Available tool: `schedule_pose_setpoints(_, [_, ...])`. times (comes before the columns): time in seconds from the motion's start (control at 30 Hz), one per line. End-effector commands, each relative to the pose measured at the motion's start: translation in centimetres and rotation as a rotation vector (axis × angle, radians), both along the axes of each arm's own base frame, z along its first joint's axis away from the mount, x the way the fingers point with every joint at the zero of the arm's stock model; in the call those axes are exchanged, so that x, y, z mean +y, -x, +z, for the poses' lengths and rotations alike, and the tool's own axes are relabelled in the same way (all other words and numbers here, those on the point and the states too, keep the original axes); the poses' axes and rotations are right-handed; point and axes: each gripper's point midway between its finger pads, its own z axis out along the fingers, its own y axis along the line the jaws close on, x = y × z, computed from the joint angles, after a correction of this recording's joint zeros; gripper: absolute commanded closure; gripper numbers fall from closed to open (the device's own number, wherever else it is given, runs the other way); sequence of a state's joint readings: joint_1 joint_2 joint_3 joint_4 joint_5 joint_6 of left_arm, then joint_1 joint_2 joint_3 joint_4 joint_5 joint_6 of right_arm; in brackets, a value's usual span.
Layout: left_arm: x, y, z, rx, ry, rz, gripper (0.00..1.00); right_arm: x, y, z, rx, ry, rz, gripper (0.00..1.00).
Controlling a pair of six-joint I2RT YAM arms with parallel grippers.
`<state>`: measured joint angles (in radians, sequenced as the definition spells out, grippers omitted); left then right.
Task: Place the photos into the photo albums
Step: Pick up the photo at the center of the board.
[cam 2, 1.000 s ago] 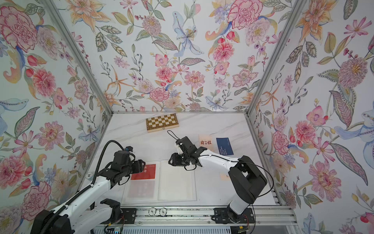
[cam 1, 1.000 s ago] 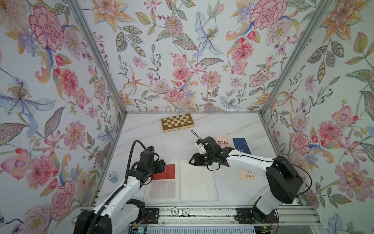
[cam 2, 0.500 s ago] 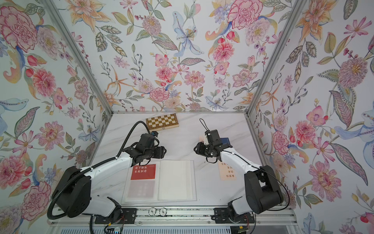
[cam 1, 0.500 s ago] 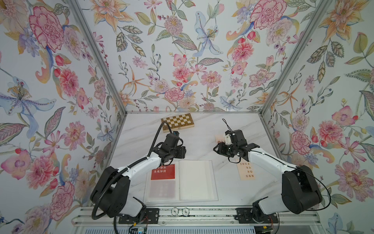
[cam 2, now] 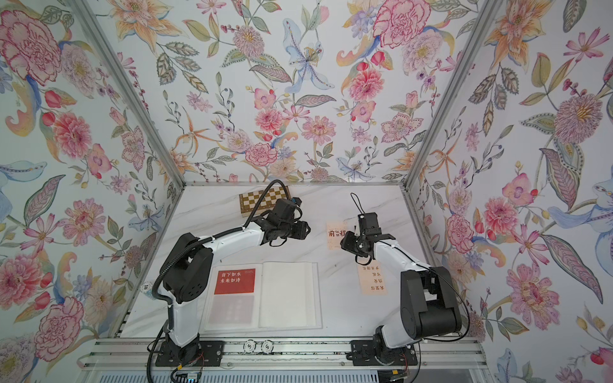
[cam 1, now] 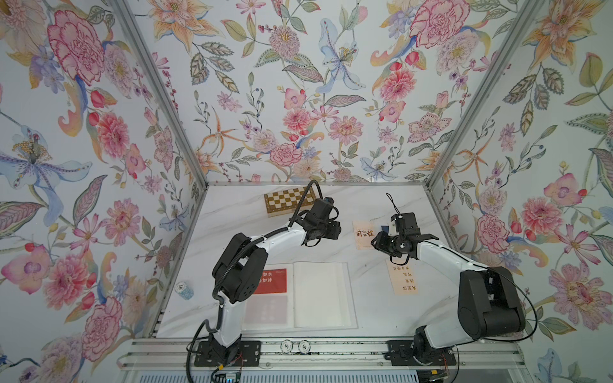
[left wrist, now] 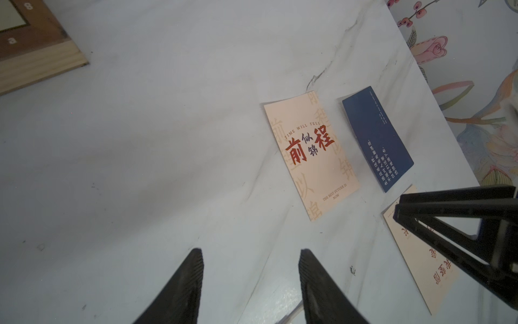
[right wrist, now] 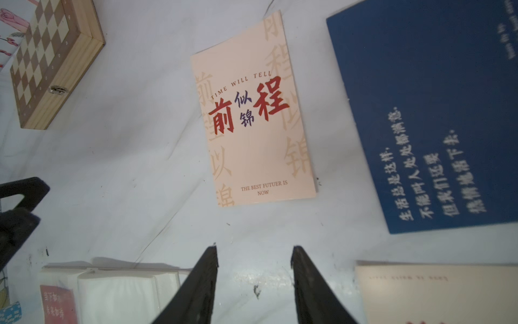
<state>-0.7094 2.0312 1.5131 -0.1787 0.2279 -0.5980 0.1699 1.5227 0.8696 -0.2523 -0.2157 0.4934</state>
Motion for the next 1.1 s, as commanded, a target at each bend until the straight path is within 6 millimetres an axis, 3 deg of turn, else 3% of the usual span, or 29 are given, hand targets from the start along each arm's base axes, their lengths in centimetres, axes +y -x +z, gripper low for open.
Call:
schedule_pose_setpoints(0.0, [-2.4,0.2,-1.0,0.034,0.018,-0.067,0.47,-1.3,-1.6,-0.7,-0.008,0.058,-0.030,0.55])
schedule_pose_setpoints(0.23, [-5.1,-0.7,-3.1,0.062,0.024,-0.108,0.49,-1.9,-5.0,-2.8,0.017,0.096,-0.042,0.54])
schedule_pose_setpoints(0.63, [-6.0,-1.2,-5.7,0.104,0.025,-0.091,0.49,-1.8,-9.4,-5.3,0.065,0.150,-0.028,0.55])
schedule_pose_setpoints(0.8, [-6.2,-1.1,-6.5,0.125,0.032,-0.084,0.49,-0.6,-9.9,-5.9,0.075,0.129,0.013,0.54])
schedule_pose_setpoints(1.07, [-5.4,-0.9,-7.6,0.145,0.003,-0.056,0.51,2.8,-8.5,-5.9,0.077,0.128,0.094,0.55])
